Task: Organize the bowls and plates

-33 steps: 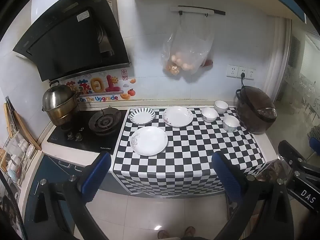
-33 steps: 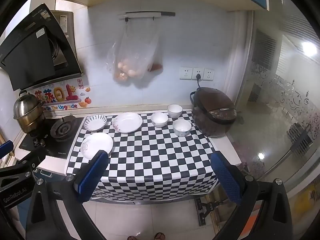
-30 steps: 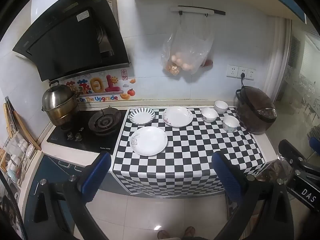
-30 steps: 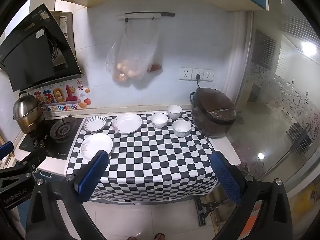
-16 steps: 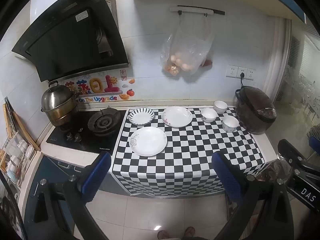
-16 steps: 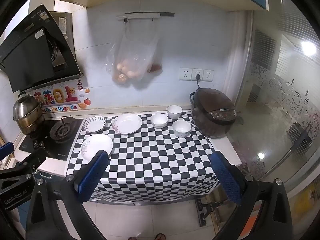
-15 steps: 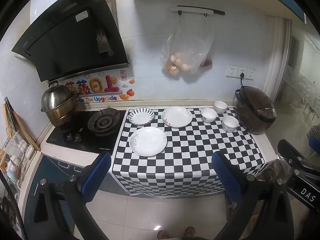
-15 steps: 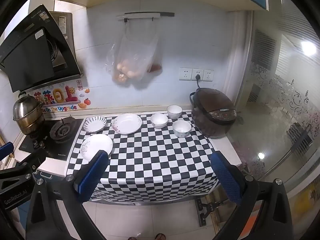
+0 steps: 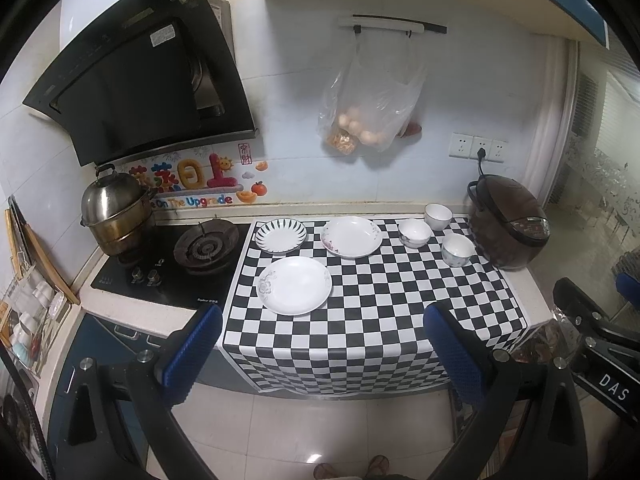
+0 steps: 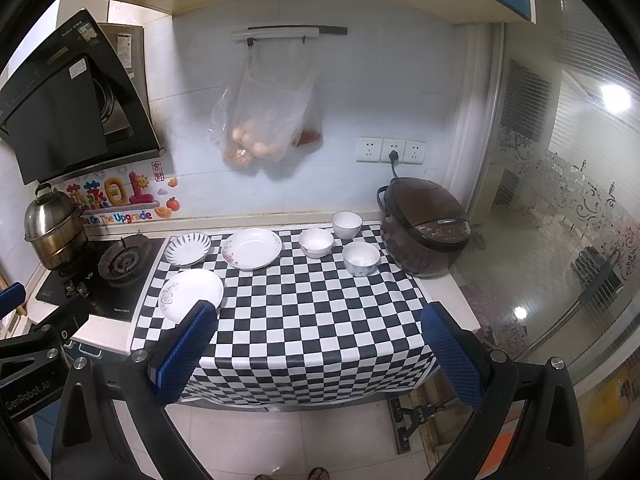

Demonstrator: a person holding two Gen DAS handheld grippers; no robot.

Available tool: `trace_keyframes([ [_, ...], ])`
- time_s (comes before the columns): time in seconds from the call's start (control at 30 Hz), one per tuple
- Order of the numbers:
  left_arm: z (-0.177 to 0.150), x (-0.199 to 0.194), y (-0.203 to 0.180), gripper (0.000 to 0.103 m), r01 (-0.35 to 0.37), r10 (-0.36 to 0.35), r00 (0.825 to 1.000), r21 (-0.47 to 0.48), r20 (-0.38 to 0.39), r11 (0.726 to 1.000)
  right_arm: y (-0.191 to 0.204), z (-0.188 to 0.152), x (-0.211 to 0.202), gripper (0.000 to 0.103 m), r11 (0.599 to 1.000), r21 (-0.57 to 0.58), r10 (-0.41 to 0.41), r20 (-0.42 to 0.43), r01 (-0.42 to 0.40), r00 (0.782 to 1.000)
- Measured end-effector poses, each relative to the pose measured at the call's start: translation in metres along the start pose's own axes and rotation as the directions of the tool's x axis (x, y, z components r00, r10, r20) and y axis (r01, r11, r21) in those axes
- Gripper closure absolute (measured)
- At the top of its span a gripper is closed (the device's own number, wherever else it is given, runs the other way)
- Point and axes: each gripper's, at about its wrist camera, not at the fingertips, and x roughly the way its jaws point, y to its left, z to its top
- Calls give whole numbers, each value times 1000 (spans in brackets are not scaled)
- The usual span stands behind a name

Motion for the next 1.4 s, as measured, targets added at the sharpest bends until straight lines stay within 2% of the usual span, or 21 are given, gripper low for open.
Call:
trace_keyframes([
  [1.4,10,-6,8,0,-2,2,1000,3,18,1000,-3,0,3,0,1000,15,0,5,0,1000],
])
